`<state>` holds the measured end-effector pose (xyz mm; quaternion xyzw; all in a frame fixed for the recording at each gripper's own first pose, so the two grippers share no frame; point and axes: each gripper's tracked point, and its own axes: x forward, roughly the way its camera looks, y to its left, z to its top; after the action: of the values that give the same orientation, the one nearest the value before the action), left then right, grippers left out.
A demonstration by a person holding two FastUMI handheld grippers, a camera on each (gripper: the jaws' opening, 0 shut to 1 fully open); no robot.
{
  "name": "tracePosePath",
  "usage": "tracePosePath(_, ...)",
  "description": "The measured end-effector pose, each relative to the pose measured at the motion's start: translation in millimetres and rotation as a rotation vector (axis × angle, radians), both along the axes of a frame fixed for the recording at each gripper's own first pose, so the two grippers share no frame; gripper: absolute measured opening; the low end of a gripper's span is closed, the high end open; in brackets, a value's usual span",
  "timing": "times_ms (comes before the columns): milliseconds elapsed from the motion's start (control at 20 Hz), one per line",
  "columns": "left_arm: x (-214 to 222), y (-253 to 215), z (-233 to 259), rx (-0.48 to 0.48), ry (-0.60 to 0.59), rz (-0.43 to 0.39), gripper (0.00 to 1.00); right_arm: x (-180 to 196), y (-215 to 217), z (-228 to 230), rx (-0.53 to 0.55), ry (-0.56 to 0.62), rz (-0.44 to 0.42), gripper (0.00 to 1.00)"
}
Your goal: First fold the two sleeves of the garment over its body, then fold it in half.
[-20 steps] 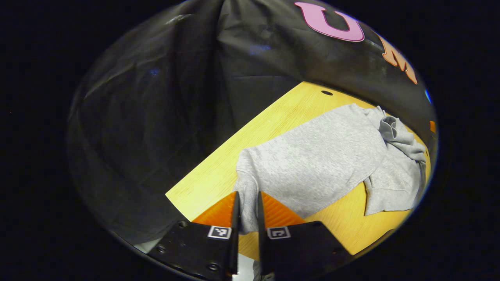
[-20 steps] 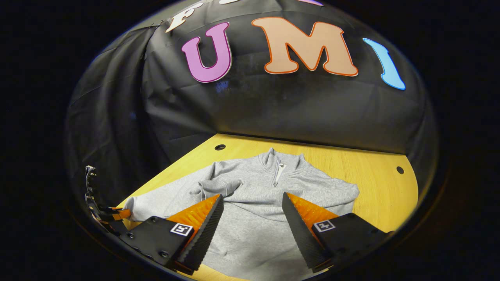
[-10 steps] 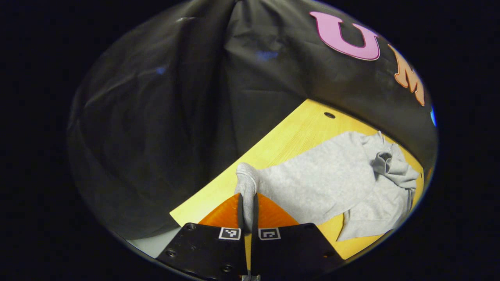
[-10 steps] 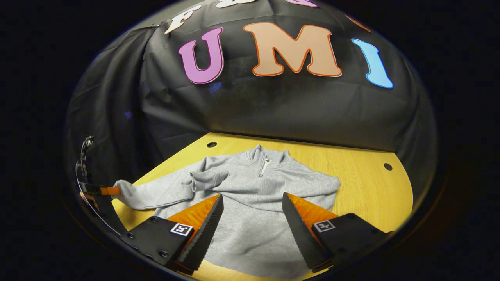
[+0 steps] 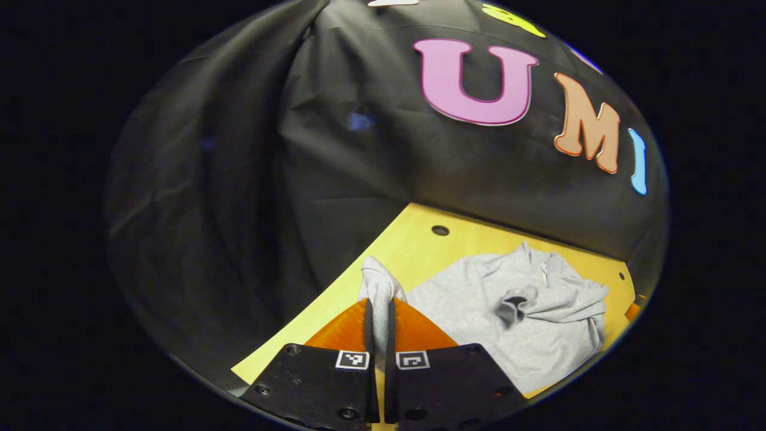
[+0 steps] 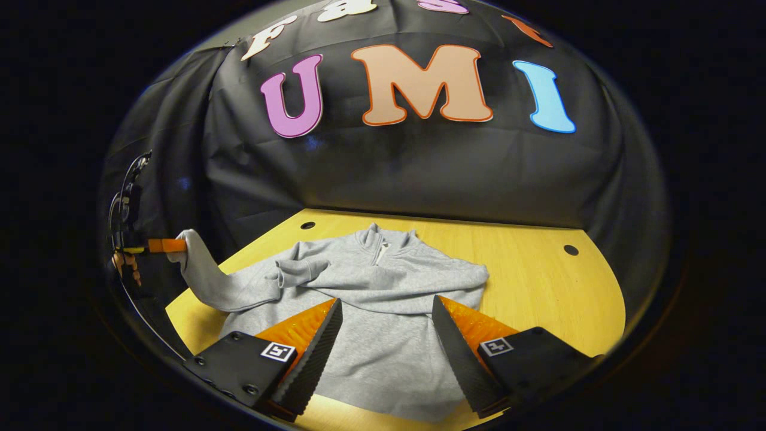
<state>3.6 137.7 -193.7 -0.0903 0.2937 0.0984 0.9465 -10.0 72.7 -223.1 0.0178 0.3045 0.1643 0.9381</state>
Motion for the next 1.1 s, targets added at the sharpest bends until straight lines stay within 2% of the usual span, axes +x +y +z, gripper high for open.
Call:
tracePosePath(600, 83.2, -157.3, 55.3, 0.012, -0.121, -0.325, 0.02, -39.0, -77.9, -2.8, -0.040, 0.023, -0.139, 0.96)
tracePosePath(800, 93.7, -228.5, 58.1, 0.003, -0.135, -0.447, 0.02, -51.9, -99.8, -0.8, -0.091, 0.004, -0.151, 0.96)
tracePosePath(1100, 93.1, -326.0, 51.3, -0.024, -0.115, -0.615, 0.02, -71.1, -129.9, 1.0, -0.106, 0.010, -0.207, 0.96)
